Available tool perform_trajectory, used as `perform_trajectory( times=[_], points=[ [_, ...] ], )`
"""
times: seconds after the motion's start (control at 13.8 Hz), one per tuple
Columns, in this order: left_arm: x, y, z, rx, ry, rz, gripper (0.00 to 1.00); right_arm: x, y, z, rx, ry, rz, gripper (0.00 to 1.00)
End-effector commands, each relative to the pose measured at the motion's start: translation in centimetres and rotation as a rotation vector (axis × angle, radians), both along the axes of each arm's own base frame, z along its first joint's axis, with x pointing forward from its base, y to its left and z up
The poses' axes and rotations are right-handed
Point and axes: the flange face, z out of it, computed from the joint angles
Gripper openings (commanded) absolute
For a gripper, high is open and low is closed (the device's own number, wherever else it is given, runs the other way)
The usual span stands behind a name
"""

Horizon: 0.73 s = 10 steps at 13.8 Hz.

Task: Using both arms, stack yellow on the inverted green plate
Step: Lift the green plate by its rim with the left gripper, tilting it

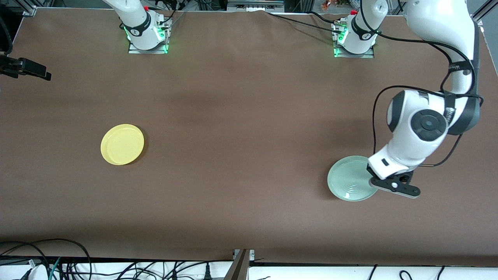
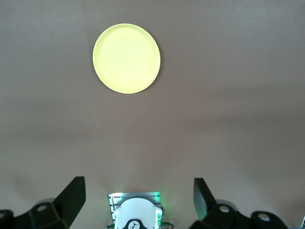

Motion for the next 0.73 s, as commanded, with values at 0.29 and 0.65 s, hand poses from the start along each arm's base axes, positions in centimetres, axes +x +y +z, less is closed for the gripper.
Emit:
perform_trajectory(
  times=[0.29, 0.65],
  points=[
    [-7.4, -19.5, 1.1, 0.326, -0.151, 0.062, 0.00, 0.1, 0.0, 0.6, 0.005, 0.001, -0.001, 1.00],
    [-16.2, -33.2, -3.3, 0.543, -0.362, 0.092, 0.00, 0.1, 0.0, 0.6, 0.005, 0.001, -0.001, 1.00]
  ],
)
